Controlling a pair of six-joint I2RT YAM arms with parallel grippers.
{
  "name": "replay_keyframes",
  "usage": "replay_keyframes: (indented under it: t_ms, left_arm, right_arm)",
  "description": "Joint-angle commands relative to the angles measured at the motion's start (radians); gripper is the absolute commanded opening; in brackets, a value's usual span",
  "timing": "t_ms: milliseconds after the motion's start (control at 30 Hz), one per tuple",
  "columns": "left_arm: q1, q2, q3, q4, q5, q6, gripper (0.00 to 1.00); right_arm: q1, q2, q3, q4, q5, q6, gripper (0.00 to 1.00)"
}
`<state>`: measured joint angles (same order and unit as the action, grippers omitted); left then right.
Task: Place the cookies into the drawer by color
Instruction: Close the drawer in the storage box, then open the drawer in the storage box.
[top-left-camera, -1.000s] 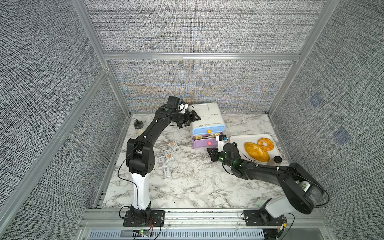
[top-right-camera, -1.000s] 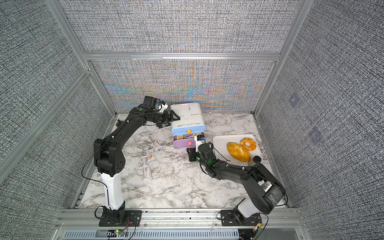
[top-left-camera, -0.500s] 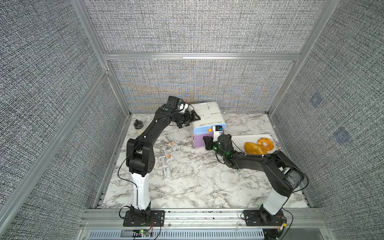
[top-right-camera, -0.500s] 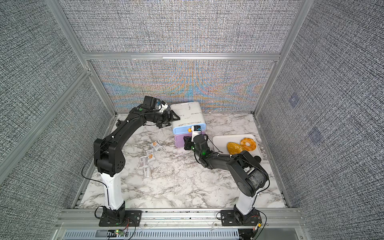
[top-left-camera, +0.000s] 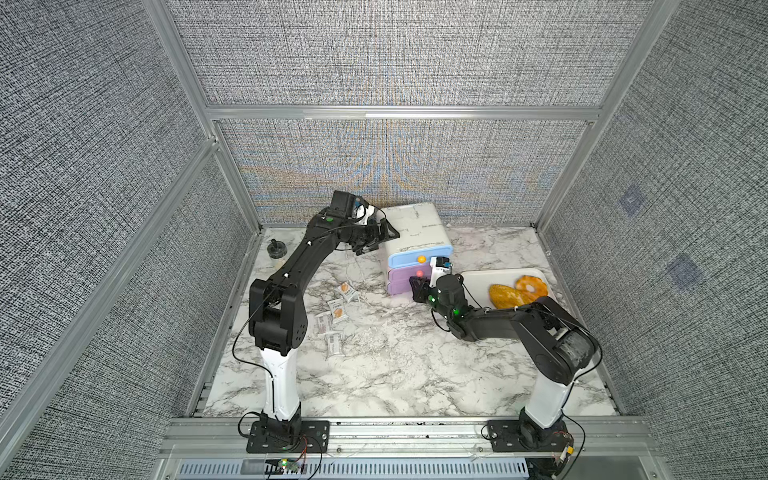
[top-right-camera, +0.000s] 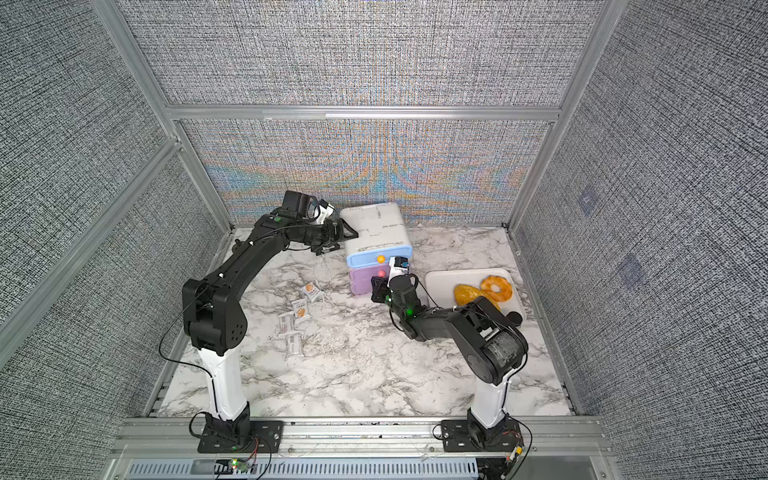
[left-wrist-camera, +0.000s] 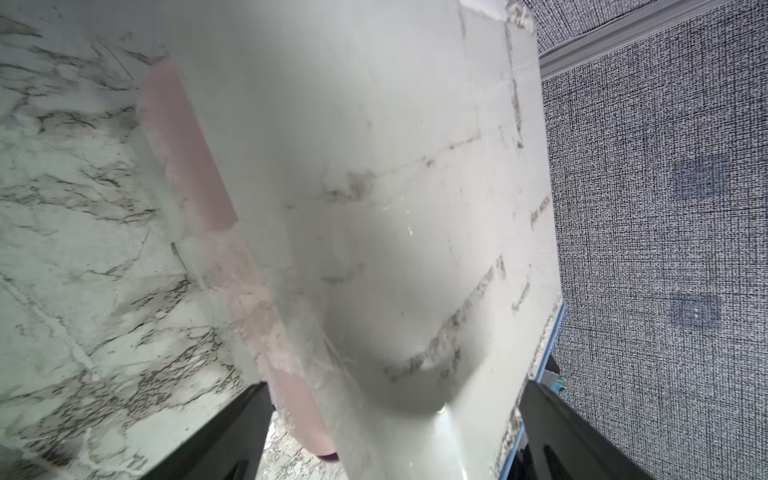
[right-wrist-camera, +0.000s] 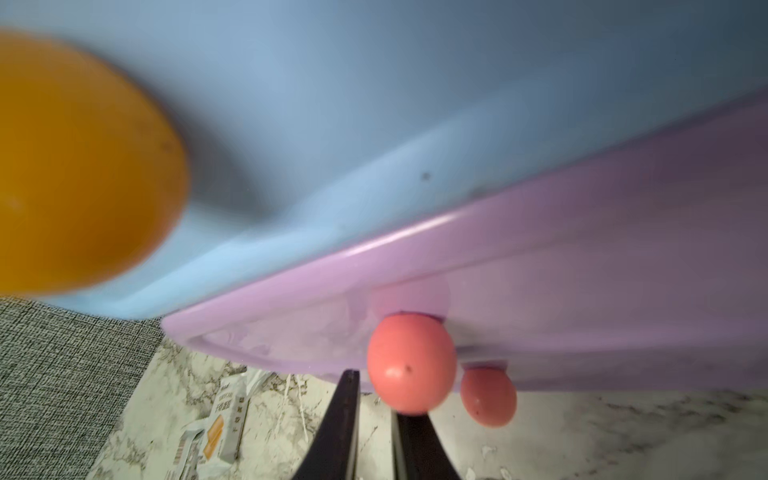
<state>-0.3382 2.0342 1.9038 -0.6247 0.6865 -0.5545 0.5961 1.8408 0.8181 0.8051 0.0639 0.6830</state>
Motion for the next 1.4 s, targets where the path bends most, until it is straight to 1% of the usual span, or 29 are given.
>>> replay_keyframes:
  t_ms: [0, 100, 267, 300, 433, 500, 567, 733, 933, 1167, 1233, 1367]
  left_arm:
    - [0.002, -0.015, -0.005, 0.027, 0.021, 0.002, 0.99]
    - [0.004, -0.022, -0.009, 0.03, 0.019, 0.004, 0.99]
    - [0.01, -0.025, -0.015, 0.035, 0.014, 0.002, 0.99]
    - [0.011, -0.026, -0.015, 0.036, 0.013, 0.002, 0.99]
    - [0.015, -0.008, -0.013, 0.035, 0.016, 0.001, 0.99]
    - [0.015, 0.002, -0.013, 0.032, 0.02, 0.002, 0.99]
    - [0.016, 0.015, -0.009, 0.028, 0.023, 0.005, 0.99]
    - [0.016, 0.035, -0.005, 0.026, 0.029, 0.005, 0.99]
    - [0.016, 0.037, -0.004, 0.026, 0.032, 0.001, 0.99]
    - [0.018, 0.036, -0.003, 0.026, 0.034, -0.002, 0.99]
    - [0.018, 0.035, -0.003, 0.026, 0.036, -0.002, 0.99]
    - [0.018, 0.037, -0.004, 0.028, 0.036, -0.001, 0.99]
  right_arm:
    - [-0.013, 0.007, 0.018, 0.075, 0.008, 0.016, 0.2]
    - [-0.001, -0.04, -0.026, 0.081, 0.004, 0.011, 0.2]
    - [0.005, -0.131, -0.179, 0.081, 0.002, 0.053, 0.21]
    - [0.002, -0.136, -0.195, 0.075, 0.001, 0.065, 0.23]
    - [-0.028, -0.104, -0.215, 0.074, -0.032, 0.104, 0.39]
    - [-0.038, -0.072, -0.197, 0.093, -0.058, 0.115, 0.44]
    - [-0.045, -0.031, -0.164, 0.091, -0.078, 0.114, 0.47]
    - [-0.072, 0.056, -0.08, 0.097, -0.11, 0.109, 0.47]
    - [-0.102, 0.108, -0.028, 0.105, -0.139, 0.115, 0.46]
    - [-0.117, 0.136, -0.025, 0.101, -0.147, 0.098, 0.47]
    - [-0.124, 0.149, -0.025, 0.121, -0.156, 0.092, 0.48]
    - [-0.133, 0.17, -0.025, 0.161, -0.169, 0.083, 0.48]
